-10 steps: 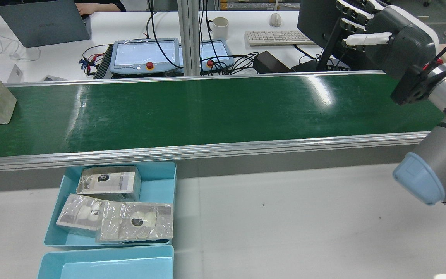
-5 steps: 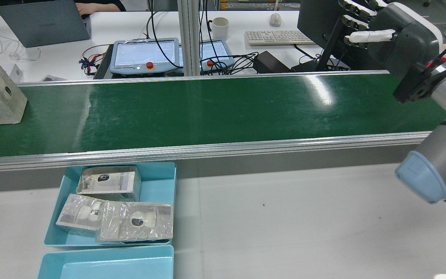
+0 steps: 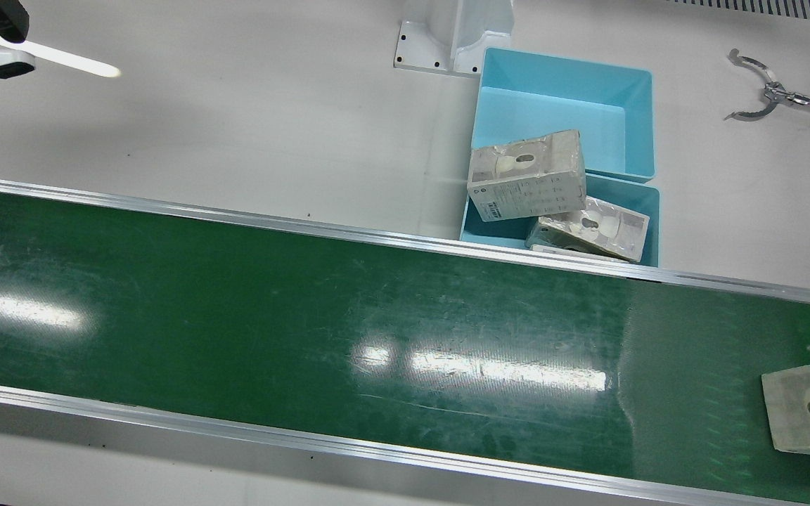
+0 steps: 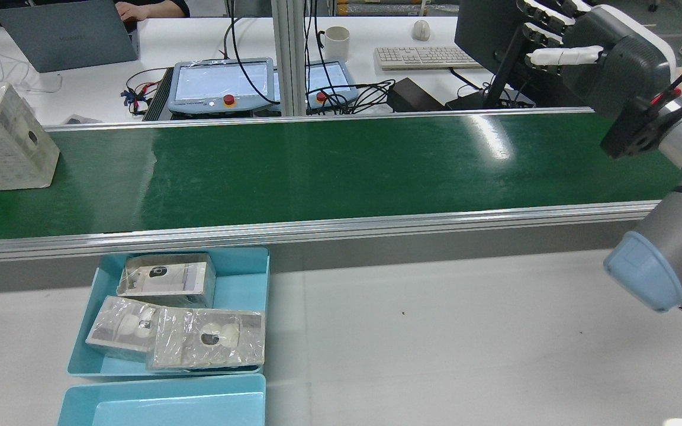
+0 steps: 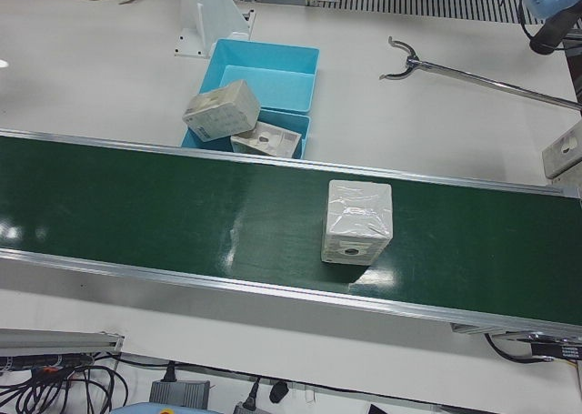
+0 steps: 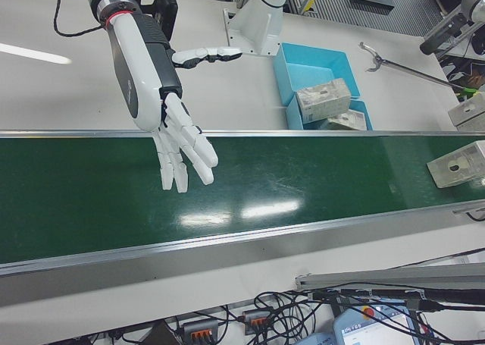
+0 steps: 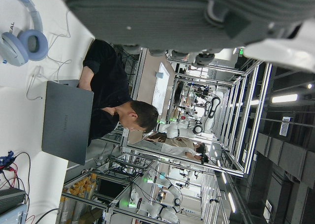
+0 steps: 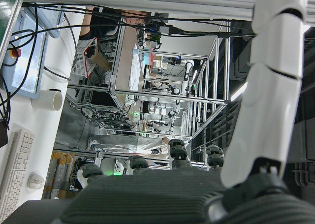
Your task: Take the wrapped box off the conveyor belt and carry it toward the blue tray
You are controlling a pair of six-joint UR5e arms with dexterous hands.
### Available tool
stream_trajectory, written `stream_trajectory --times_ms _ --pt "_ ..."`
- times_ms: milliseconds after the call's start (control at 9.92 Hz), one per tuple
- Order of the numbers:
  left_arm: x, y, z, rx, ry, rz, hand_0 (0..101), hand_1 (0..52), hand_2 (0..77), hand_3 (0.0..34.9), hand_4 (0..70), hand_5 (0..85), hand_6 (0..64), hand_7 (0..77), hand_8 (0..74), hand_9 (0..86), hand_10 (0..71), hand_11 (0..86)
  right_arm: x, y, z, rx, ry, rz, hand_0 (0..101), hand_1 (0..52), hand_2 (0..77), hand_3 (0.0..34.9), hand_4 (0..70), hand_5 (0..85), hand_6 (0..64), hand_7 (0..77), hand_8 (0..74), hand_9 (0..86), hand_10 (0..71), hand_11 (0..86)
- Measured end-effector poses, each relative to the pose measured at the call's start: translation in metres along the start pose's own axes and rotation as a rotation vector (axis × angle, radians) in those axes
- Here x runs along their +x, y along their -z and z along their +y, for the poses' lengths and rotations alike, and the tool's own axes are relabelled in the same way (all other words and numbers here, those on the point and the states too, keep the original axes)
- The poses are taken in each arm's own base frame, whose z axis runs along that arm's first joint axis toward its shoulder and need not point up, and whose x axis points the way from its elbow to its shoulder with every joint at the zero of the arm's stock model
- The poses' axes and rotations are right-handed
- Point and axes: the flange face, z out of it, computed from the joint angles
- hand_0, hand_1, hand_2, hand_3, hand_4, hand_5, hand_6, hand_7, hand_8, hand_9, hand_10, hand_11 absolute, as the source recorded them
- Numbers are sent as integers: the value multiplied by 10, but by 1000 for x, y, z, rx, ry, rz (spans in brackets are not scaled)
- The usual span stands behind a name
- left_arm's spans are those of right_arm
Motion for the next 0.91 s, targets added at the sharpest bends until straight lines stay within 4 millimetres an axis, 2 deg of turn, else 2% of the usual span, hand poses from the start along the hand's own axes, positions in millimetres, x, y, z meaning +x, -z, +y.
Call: stream_trajectory --times_ms 403,908 --pt "0 0 0 0 0 0 0 0 5 0 0 11 0 0 0 0 0 0 2 -2 2 -3 1 2 457 115 98 260 0 60 0 0 16 16 0 22" --pt "0 0 0 0 0 0 0 0 11 0 0 11 0 0 0 0 0 0 2 -3 2 -4 1 3 458 115 98 257 0 60 0 0 16 16 0 22"
